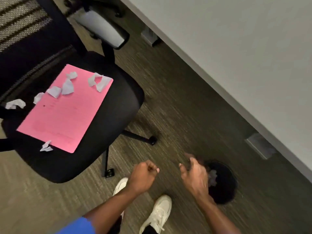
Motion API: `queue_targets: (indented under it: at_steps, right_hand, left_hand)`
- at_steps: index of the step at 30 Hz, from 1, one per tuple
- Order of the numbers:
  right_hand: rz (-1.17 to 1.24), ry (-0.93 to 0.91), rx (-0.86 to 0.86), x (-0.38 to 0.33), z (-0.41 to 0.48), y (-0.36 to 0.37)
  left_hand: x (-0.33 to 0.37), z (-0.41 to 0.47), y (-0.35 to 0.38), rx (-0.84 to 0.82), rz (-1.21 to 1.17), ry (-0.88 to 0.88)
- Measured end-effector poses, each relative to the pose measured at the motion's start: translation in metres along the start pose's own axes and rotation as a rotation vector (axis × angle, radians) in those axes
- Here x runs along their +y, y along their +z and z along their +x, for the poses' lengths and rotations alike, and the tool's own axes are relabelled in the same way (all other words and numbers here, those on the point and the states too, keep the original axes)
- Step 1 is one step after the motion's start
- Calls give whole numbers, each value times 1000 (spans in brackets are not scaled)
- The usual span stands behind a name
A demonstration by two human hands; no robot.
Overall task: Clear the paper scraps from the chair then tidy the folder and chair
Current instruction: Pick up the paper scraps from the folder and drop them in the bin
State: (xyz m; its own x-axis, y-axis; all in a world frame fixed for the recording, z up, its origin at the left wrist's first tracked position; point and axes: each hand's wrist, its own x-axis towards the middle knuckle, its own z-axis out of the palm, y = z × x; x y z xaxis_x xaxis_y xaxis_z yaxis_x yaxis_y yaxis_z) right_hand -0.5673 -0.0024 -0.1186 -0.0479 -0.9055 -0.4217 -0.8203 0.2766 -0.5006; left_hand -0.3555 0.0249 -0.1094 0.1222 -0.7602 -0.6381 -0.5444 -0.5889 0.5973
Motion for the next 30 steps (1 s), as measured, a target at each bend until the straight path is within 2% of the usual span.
queue_targets:
  at_steps: [3,8,10,13,17,22,30]
  right_hand:
    - [28,-150,12,-65,9,-2]
    - [66,-314,-33,-154,24,10]
    - [71,-366,-44,-189,31,20]
    - [31,-443,-63,-232,40,33]
    - [-61,-533,-60,-290,59,50]
    - [-271,-590,-49,-364,95,63]
    - [-611,-619,-102,-434,156,81]
  left_hand:
    - [-20,-12,-72,166,-67,-47]
    - [-53,-24,-169,558,-79,-89]
    - [-69,-27,-204,737,-43,-100]
    - [-95,-23,-240,891,89,-190]
    - [-127,-13,-260,940,127,-330]
    - [-137,-6,-265,853,76,-376]
    - [-152,-4,-264,875,53,-249]
